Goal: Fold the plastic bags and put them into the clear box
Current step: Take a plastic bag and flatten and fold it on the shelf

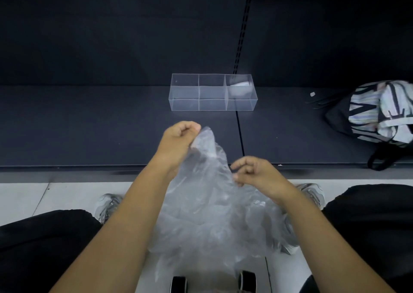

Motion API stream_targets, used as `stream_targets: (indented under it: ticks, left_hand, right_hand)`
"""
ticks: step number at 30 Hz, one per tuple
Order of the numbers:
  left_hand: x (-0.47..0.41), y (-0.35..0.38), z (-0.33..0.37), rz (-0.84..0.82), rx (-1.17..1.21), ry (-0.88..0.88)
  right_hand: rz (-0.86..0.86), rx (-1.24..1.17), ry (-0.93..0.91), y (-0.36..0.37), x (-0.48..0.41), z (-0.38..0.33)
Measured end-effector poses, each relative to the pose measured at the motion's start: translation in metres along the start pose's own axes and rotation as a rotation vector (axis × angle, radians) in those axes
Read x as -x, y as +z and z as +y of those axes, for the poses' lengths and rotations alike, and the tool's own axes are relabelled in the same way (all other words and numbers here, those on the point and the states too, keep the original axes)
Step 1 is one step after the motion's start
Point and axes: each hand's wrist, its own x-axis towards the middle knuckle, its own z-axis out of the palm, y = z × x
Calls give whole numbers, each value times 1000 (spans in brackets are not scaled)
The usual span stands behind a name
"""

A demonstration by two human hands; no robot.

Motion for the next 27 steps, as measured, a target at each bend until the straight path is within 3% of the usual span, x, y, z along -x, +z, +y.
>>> stream_targets:
  ticks: [5, 8, 11, 16, 21, 24, 27]
  left_hand:
    - [-18, -18, -16, 223, -24, -85]
    - [-29, -19, -21, 226, 37, -134]
    - [-40, -17, -20, 188, 90, -163]
    - [-53, -29, -13, 16, 56, -202]
    - [-78, -71, -14, -236, -68, -198]
    - [-106, -81, -27, -104, -151, -205]
    - [-133, -84, -42, 90, -88, -251]
  right_hand:
    - [153, -148, 95, -11, -8, 29]
    - [42, -179, 113, 0, -15, 37]
    - [-115, -162, 138, 31, -31, 42]
    - [87, -355, 197, 63, -72, 44]
    - [-39, -637, 270, 13, -90, 37]
    - [-59, -639, 324, -26, -97, 30]
    - [-4, -695, 369, -54, -107, 24]
